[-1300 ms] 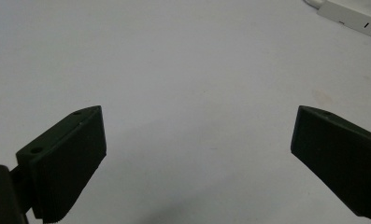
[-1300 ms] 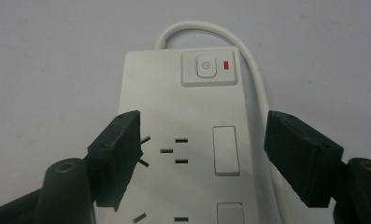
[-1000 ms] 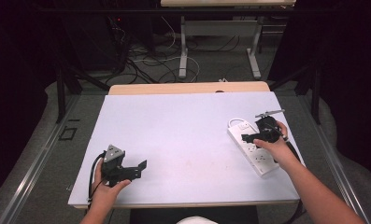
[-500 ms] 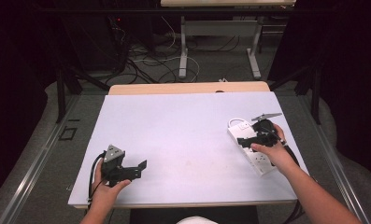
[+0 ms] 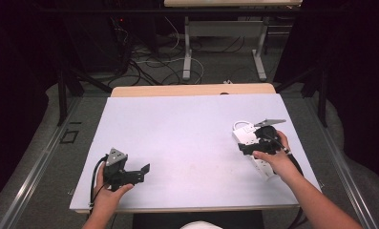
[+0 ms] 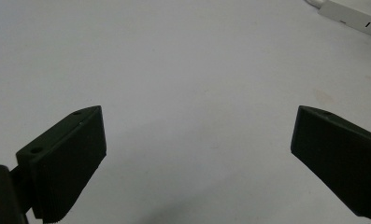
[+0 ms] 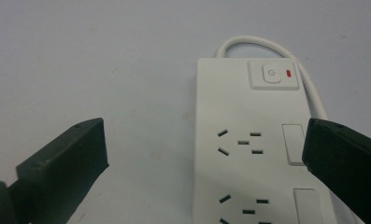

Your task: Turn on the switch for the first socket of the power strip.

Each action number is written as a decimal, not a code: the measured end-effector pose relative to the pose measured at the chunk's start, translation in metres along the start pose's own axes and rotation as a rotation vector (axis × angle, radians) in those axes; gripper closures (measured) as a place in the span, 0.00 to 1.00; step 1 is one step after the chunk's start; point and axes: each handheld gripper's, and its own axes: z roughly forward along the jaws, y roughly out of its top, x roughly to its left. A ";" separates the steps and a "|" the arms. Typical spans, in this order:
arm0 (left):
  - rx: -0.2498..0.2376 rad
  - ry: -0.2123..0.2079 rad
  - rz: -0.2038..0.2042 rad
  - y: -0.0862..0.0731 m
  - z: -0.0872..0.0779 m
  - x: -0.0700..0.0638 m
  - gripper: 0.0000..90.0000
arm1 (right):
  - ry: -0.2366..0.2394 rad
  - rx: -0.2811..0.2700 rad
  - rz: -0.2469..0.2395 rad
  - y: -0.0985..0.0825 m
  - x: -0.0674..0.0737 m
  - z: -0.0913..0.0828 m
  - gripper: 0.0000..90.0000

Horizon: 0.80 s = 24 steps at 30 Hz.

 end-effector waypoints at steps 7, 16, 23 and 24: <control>0.000 -0.004 -0.006 0.000 0.000 0.000 0.04 | 0.017 -0.010 -0.010 -0.004 0.009 -0.004 0.00; 0.002 -0.005 -0.007 0.000 0.000 -0.001 0.04 | 0.046 -0.026 -0.026 -0.010 0.021 -0.007 0.00; 0.002 -0.005 -0.008 0.000 0.000 -0.001 0.04 | 0.075 -0.036 -0.030 -0.015 0.032 -0.008 0.00; 0.002 -0.005 -0.007 0.000 0.000 0.000 0.04 | 0.078 -0.036 -0.035 -0.016 0.033 -0.009 0.00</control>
